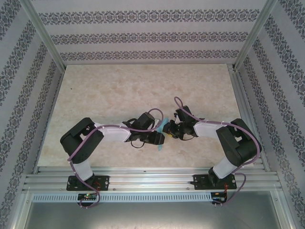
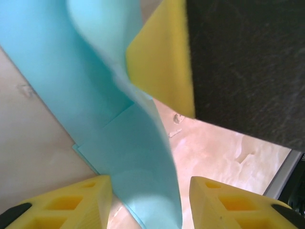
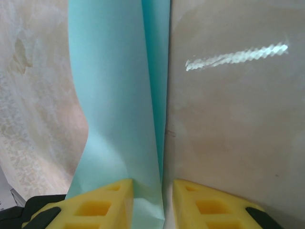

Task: Fold a paper plane with a square sheet of paper (fold left side to right side)
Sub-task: Fold the wing for the fifth time at the center of the table.

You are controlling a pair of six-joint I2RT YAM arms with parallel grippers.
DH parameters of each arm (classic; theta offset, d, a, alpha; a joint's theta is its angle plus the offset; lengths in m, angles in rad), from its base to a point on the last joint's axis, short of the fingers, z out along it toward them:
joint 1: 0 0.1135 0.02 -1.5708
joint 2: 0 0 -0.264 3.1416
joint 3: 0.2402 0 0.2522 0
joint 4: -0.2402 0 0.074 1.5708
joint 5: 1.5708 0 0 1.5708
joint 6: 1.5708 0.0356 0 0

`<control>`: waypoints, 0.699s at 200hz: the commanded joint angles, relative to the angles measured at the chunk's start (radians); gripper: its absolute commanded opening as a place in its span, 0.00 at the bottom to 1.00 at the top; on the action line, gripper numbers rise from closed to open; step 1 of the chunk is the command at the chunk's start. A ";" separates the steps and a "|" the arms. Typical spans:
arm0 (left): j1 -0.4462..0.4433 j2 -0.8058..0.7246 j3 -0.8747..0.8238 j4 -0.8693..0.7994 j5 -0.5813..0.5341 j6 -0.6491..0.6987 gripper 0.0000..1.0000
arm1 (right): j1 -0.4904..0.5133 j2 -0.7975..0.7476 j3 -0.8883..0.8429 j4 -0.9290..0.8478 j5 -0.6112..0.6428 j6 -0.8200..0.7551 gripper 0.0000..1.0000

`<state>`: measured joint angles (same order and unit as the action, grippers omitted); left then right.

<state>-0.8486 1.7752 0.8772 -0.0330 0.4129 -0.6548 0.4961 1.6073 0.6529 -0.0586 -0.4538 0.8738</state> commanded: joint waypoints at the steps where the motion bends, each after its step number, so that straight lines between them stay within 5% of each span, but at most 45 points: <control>1: -0.021 0.019 0.028 0.004 0.007 0.014 0.45 | 0.024 0.026 0.019 0.054 -0.007 0.003 0.29; 73: -0.021 0.041 0.030 -0.010 -0.036 -0.002 0.30 | 0.025 0.029 0.019 0.054 -0.013 0.006 0.29; 140: -0.021 0.055 0.014 -0.005 -0.037 -0.016 0.26 | 0.022 0.016 0.032 0.040 -0.013 -0.002 0.29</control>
<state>-0.8589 1.8023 0.8894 -0.0341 0.3973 -0.6598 0.4961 1.6085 0.6537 -0.0578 -0.4541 0.8734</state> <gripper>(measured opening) 0.272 0.285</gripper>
